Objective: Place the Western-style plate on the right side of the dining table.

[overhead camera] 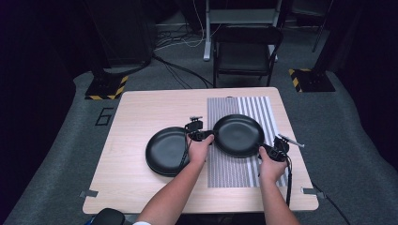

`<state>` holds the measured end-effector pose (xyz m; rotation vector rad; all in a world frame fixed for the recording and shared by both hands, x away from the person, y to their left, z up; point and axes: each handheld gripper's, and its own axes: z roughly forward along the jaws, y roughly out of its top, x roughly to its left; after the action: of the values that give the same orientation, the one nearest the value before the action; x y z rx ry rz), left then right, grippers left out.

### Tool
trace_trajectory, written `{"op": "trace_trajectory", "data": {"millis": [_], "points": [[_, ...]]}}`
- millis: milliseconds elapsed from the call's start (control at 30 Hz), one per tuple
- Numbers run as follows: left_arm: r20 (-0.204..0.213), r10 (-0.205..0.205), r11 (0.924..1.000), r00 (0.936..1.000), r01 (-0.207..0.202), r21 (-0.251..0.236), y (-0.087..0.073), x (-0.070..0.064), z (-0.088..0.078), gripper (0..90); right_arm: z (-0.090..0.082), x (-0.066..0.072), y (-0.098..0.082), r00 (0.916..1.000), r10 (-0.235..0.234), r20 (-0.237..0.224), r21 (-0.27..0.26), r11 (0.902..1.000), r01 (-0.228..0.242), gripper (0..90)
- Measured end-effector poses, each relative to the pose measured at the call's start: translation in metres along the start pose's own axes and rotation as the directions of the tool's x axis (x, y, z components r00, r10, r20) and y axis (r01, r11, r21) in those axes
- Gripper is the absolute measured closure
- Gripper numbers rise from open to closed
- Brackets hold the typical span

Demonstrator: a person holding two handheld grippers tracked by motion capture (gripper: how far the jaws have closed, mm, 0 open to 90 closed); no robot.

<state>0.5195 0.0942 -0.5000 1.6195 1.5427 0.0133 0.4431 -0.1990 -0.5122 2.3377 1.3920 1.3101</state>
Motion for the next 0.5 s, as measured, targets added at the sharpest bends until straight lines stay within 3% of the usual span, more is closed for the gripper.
{"op": "trace_trajectory", "data": {"millis": [500], "points": [[0.031, -0.009, 0.9999, 0.9995, 0.010, -0.013, 0.001, 0.007, -0.004, 55.1, -0.010, 0.002, 0.001, 0.9997, -0.021, -0.013, -0.037, 0.9991, 0.020, 57.5]]}}
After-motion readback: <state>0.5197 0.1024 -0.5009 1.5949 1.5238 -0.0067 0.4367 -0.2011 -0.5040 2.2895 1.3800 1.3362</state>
